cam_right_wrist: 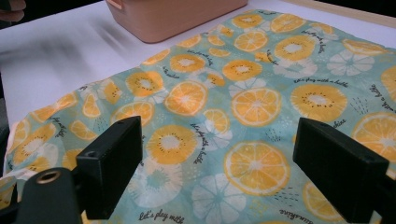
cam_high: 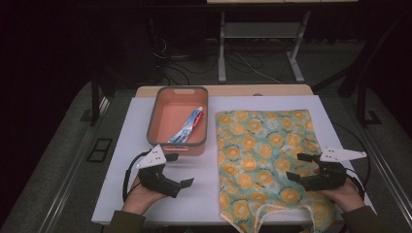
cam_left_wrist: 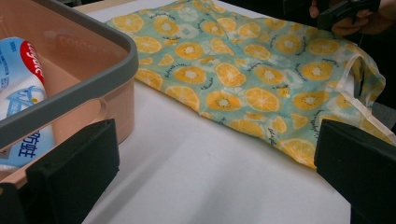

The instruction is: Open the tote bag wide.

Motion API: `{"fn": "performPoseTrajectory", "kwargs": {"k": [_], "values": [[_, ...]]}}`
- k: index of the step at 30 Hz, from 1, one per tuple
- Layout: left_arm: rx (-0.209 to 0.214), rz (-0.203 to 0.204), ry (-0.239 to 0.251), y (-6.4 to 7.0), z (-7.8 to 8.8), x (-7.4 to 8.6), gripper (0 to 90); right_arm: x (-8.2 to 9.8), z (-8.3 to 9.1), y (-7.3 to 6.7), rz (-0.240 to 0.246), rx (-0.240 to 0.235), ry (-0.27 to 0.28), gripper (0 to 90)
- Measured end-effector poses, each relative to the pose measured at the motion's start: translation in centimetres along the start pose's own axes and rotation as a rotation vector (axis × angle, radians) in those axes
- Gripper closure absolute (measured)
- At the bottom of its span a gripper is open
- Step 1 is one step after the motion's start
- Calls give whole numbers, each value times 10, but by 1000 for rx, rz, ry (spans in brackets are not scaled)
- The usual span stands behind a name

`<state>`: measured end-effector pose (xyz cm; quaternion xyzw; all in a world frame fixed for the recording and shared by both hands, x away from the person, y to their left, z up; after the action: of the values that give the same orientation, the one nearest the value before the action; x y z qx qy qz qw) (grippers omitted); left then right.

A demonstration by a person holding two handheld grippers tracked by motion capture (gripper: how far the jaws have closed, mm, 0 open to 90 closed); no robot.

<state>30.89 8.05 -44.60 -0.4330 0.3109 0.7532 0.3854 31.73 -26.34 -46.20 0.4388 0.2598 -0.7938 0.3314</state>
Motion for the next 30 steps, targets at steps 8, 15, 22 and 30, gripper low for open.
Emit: {"fn": "performPoseTrajectory", "kwargs": {"k": [8, 15, 22, 30], "values": [[10, 2, -13, 3, -3, 2, 0, 4, -2, -6, 15, -38, -41, 156], [20, 0, -18, 7, -5, 4, 0, 10, -7, -18, 42, -83, -107, 159], [26, 3, -15, 7, -6, 4, 0, 19, -15, -40, 99, -174, -182, 248], [33, 5, -19, 9, -7, 5, 0, 36, -25, -66, 173, -273, -280, 319]]}}
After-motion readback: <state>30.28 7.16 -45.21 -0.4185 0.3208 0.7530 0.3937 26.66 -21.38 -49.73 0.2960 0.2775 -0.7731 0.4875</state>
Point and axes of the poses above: each handheld gripper's, and its own axes: z roughly backward along the jaws, x roughly out of its underside, y roughly to its right, the point moved 10 cm from there along -z, roughly forward along the jaws, and after that the axes turned 1 degree about y, right-handed, at the moved point
